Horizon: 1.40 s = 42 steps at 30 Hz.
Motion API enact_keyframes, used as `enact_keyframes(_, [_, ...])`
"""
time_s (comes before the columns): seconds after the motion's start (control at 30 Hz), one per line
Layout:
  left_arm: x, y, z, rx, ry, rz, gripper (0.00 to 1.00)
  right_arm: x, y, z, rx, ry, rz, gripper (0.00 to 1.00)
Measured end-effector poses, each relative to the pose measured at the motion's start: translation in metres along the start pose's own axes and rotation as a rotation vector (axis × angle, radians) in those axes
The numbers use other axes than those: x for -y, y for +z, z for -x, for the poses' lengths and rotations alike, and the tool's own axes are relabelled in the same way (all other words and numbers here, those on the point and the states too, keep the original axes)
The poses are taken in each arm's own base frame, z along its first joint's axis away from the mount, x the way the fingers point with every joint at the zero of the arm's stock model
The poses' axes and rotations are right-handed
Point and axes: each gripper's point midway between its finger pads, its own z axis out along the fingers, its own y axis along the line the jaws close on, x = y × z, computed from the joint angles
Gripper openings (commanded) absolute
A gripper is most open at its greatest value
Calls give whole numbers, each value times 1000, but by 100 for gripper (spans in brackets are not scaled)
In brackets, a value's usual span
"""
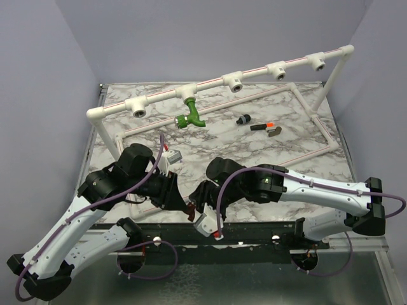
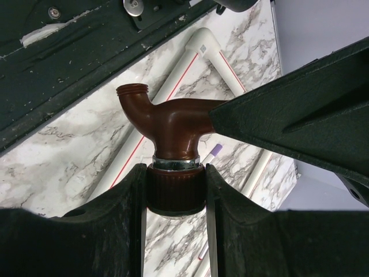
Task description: Install the water faucets
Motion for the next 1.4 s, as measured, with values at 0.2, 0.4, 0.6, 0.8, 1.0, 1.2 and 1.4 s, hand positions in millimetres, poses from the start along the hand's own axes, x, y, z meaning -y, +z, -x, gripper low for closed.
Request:
enact_keyframes(0.2, [-1, 1, 0, -5, 0, 2, 0, -2, 2, -1, -2, 35, -6, 36])
enact_keyframes(0.4, [-1, 2, 1, -7, -1, 2, 0, -3, -1, -2, -17, 83, -21, 52])
enact_keyframes(0.6, [-3, 3, -1, -17, -10, 9, 0, 0, -14, -2, -33, 120, -84, 55])
enact_keyframes(0.8, [-6, 5, -2, -29, -21, 19, 0, 6, -31, 1, -34, 159, -176, 57])
enact_keyframes(1.0, [-9, 6, 0, -20, -24, 37, 0, 11, -53, -3, -53, 301, -305, 70])
enact_keyframes(1.2, [-9, 1, 4, 37, -4, 49, 0, 10, -78, -16, -72, 603, -498, 75])
enact_keyframes(1.4, [5, -11, 18, 151, 50, 11, 0, 0, -75, -28, -45, 945, -596, 74])
